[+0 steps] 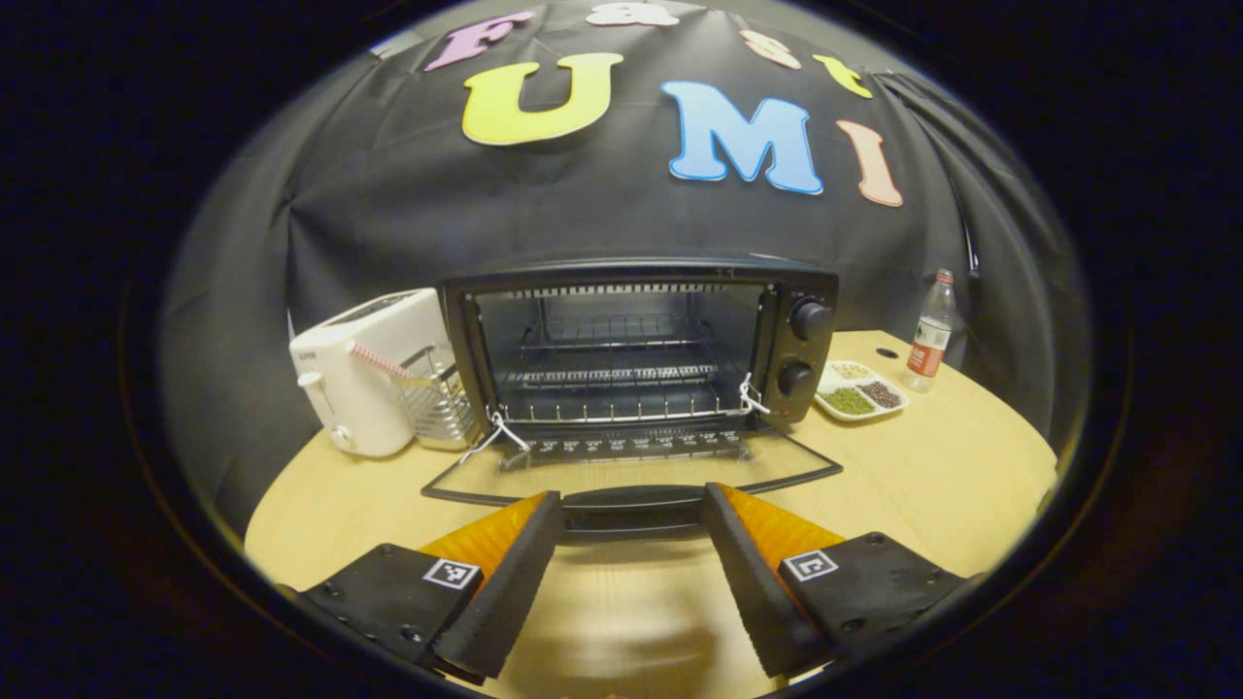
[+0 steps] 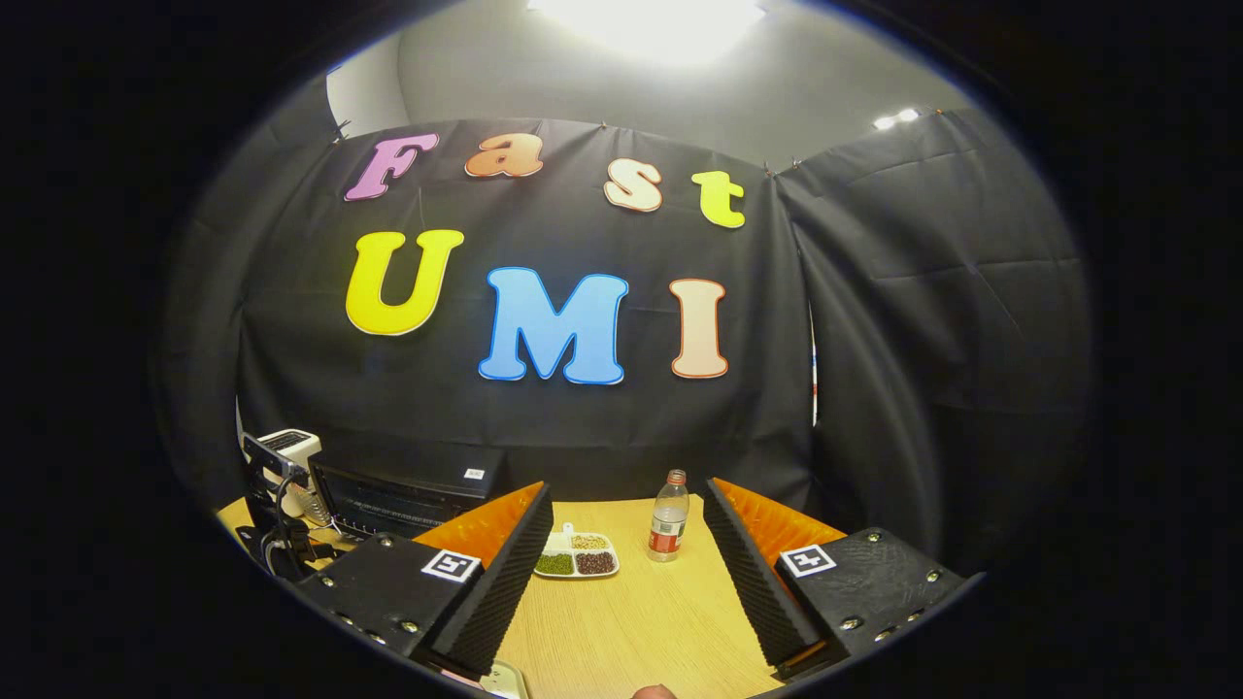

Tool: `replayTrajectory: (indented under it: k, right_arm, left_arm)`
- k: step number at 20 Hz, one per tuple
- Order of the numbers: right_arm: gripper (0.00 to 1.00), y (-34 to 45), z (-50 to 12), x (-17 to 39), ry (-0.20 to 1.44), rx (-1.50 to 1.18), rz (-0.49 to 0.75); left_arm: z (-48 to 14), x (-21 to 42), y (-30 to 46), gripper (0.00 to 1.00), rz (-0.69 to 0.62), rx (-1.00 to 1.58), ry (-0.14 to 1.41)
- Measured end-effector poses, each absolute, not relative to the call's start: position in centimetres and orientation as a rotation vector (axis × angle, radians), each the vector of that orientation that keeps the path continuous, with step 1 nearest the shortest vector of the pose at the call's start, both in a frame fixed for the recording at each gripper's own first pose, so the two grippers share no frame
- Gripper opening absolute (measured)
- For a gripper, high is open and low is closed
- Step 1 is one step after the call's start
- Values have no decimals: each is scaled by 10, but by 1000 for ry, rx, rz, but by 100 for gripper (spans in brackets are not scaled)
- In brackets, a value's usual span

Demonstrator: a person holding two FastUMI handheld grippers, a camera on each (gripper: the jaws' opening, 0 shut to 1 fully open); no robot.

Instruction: Open the electric oven with the left hand, put the food in, and close the electric oven.

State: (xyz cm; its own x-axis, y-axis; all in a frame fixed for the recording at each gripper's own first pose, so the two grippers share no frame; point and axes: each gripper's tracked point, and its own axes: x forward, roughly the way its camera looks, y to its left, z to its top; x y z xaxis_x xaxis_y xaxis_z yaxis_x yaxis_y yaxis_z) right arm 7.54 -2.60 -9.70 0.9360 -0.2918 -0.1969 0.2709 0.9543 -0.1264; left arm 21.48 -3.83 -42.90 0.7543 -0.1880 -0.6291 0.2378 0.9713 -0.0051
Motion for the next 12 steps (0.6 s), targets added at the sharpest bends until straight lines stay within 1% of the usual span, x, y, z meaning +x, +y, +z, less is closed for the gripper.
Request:
replayTrajectory:
  k: [3,5,6,7,9,12]
  right_arm:
    - [96,-25,-98,74,220,-95,-278]
    - [96,-23,-98,75,219,-86,-261]
    - [96,-20,-97,76,214,-81,-246]
    - [96,-18,-98,78,213,-76,-232]
    - [97,-12,-99,80,217,-62,-187]
    - [97,-3,-104,82,228,-39,-118]
  left_arm:
    - [-431,209,-35,98,-218,60,691]
    - [-421,207,-35,98,-220,54,678]
    - [-409,205,-36,98,-222,47,653]
    - [-395,204,-35,95,-221,45,627]
    - [-361,201,-34,100,-210,40,569]
    - [-298,193,-32,100,-198,25,453]
